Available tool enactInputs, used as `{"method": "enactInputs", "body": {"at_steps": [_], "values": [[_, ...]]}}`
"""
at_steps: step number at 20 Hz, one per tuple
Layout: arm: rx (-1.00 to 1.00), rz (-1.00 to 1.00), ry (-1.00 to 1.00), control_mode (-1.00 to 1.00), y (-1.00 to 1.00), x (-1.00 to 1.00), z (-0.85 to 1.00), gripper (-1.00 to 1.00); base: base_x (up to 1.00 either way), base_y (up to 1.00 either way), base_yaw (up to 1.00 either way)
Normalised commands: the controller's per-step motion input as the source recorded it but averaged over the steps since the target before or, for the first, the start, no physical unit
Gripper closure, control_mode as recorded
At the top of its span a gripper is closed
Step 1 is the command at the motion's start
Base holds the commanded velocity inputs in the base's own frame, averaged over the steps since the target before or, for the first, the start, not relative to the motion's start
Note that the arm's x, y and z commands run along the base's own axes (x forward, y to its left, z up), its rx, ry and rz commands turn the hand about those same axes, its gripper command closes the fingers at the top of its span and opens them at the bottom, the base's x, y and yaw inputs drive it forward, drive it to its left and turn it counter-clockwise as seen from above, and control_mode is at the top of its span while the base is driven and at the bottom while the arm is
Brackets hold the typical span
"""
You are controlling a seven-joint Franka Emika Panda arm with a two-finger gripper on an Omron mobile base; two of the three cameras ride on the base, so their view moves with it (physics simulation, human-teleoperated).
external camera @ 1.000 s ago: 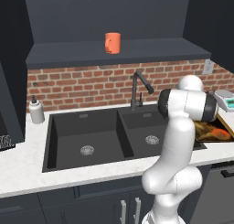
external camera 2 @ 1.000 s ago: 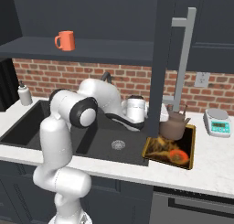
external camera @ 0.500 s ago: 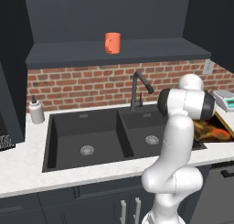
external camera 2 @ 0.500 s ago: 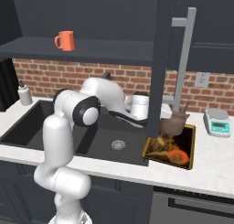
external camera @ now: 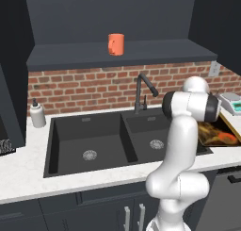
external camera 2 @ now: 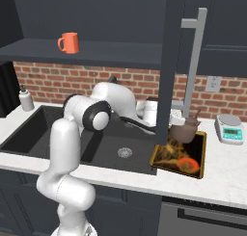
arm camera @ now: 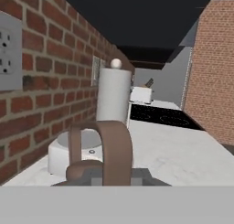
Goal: Pick the kettle from the counter and place it on the tray. Then pick the mug from the cabinet and place it on the tray. Then close the cabinet doors.
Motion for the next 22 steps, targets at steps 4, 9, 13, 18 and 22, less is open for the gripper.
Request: {"method": "enactInputs", "body": {"at_steps": [4,9,13,18,22], "values": [[0.0,0.02,-0.12,-1.0,-0.14,0.0,-0.69,1.0,0.0,0.0,0.0],[0.0,0.02,-0.14,-1.0,-0.15,-0.01,-0.69,1.0,0.0,0.0,0.0],[0.0,0.01,-0.12,-1.0,-0.18,-0.14,-0.72,1.0,0.0,0.0,0.0],[0.0,0.0,-0.04,-1.0,-0.17,-0.33,-0.75,-1.0,0.0,0.0,0.0],[0.0,0.0,-0.02,-1.0,-0.1,-0.42,-0.66,-1.0,0.0,0.0,0.0]]}}
